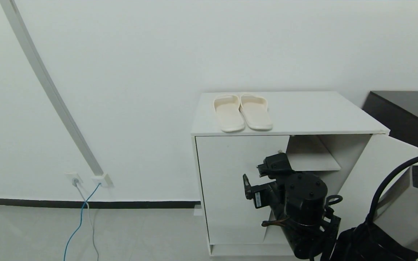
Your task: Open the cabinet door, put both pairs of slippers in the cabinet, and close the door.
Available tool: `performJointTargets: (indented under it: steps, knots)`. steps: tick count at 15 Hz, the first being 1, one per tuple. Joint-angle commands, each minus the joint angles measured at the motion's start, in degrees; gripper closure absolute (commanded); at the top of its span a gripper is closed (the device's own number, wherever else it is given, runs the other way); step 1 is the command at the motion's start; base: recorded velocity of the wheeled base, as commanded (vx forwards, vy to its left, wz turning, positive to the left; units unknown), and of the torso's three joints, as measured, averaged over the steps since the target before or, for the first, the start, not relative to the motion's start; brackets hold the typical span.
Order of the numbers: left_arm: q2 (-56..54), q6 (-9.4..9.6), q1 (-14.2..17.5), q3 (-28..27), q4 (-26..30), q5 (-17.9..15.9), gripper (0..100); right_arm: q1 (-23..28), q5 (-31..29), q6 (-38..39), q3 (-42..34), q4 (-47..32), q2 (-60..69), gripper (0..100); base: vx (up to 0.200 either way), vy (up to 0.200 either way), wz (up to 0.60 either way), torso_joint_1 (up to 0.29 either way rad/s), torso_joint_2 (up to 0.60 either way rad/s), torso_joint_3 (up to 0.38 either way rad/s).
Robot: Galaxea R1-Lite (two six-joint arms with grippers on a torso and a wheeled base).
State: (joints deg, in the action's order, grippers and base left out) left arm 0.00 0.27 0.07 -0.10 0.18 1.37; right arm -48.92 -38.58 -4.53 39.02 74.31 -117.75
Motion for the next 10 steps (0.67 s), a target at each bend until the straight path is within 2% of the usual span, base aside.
performJointTargets:
  steps: [1,10]
  knots:
    - [0.00,0.00,0.01,0.01,-0.01,0.04,100,-0.03,0.00,-0.04,0.00,0.04,-0.20,0,0.000,0.000,0.00,0.217,-0.54,-0.320]
    - [0.00,0.00,0.01,0.01,-0.01,0.04,100,-0.12,0.00,-0.04,-0.09,0.04,-0.11,0,0.000,0.000,0.00,0.242,-0.56,-0.318]
